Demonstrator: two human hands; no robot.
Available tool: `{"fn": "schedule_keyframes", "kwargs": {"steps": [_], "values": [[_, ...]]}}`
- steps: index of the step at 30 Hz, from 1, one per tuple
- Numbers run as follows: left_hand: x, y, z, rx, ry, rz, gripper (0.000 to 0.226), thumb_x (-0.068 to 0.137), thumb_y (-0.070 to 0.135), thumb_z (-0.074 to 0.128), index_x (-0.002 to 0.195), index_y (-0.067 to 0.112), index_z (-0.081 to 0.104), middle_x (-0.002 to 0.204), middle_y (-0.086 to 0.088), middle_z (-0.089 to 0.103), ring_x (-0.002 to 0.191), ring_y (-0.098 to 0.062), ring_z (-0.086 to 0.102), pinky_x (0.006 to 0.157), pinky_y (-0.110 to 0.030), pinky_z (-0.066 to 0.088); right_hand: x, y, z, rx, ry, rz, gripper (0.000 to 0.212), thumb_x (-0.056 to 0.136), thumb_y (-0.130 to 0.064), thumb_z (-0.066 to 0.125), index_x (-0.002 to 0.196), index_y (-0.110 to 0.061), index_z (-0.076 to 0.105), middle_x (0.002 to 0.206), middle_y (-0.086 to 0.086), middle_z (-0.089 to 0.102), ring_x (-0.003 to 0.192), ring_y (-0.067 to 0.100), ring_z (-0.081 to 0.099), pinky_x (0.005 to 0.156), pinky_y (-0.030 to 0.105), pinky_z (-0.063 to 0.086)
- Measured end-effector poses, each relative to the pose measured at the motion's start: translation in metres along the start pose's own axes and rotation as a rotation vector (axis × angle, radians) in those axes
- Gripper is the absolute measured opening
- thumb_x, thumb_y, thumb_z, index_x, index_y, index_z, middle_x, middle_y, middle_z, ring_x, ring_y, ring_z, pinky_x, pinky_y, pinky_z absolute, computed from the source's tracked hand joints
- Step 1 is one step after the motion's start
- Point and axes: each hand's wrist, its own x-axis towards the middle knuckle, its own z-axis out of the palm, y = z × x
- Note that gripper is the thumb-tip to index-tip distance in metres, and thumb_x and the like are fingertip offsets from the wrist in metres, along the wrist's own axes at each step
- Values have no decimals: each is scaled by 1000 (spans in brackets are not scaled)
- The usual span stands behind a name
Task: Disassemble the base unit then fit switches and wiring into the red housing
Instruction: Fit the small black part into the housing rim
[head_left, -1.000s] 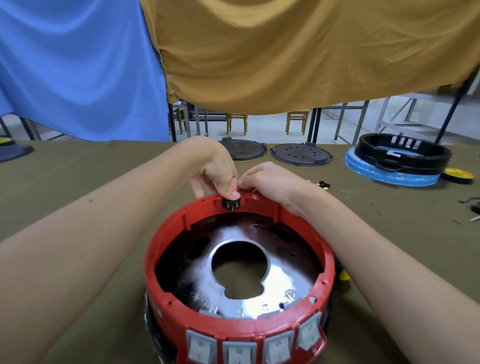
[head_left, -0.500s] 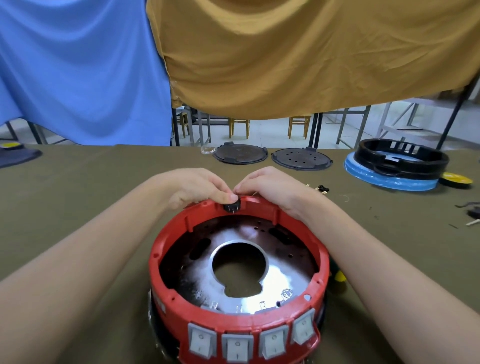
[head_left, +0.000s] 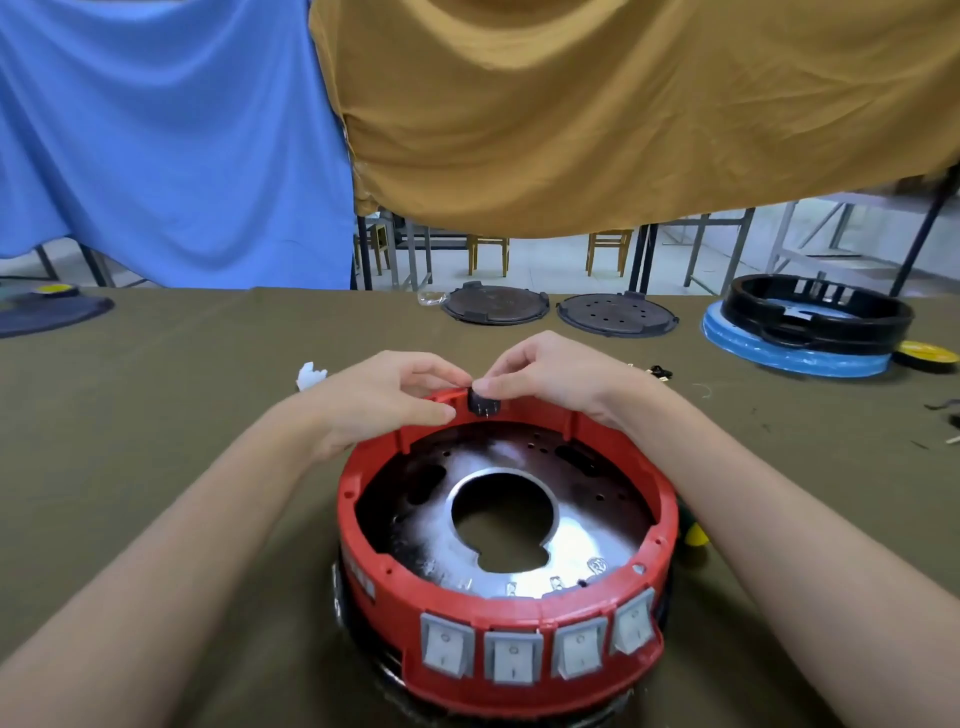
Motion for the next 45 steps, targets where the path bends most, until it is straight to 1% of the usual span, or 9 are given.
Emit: {"fn": "schedule_keyframes", "kwargs": {"steps": [5,10,15,24,32,36,39,41,45], "values": [[1,-14,10,-101,134,56,17,80,21,73,92,33,78,95,3,77,90,-10,72,85,-28,53,4,-3,1,-117,2,7,18,79,-42,78,74,-25,74,78,-12,70,86,9,62,77,27,42],[3,-13,9,-56,180,51,23,87,8,71,89,30,78,90,0,77,83,-11,72,76,-22,57,12,-17,2,-258,-35,31,18,84,-32,74,70,-23,67,52,-19,58,65,3,53,63,25,34],[-9,-10,12,-204,184,-20,28,83,6,65,96,28,78,93,-3,77,81,-15,73,74,-25,59,-1,-7,5,-122,-13,-104,18,84,-37,75,86,-19,74,77,-4,69,71,5,59,76,27,48],[-7,-12,15,-294,175,-75,33,63,20,64,92,25,78,83,-6,75,70,-15,68,65,-26,56,10,-22,3,-268,-69,54,15,83,-32,76,72,-25,68,73,-11,65,78,7,57,69,25,37],[-16,-8,16,-444,133,-82,31,87,0,55,102,16,77,98,-18,75,82,-24,72,73,-32,60,-3,-18,6,-227,-1,4,16,83,-37,77,83,-21,73,77,-9,67,72,4,58,67,23,40],[-21,-11,14,-520,56,-66,38,90,0,48,120,11,69,114,-20,71,101,-34,69,89,-41,57,-21,-16,3,-114,138,-81,23,85,-40,74,96,-20,74,91,-4,72,85,6,63,81,26,49],[-20,-13,13,-507,111,-10,35,91,-3,52,115,14,72,114,-9,74,103,-26,71,83,-33,59,-44,-21,-6,-107,259,-178,16,88,-40,69,95,-27,73,90,-14,71,86,-2,64,80,22,49],[-20,-13,12,-511,168,26,34,90,-7,55,111,13,72,112,-4,75,101,-22,72,76,-26,60,-61,-23,-5,-165,203,-212,12,88,-40,67,94,-30,73,90,-18,71,86,-5,64,79,19,48],[-19,-12,13,-496,291,47,31,86,-11,59,106,9,73,107,-6,76,97,-17,74,72,-20,57,-65,-20,4,-395,192,-230,22,88,-34,68,108,-24,69,106,-10,67,98,7,60,90,27,48]]}}
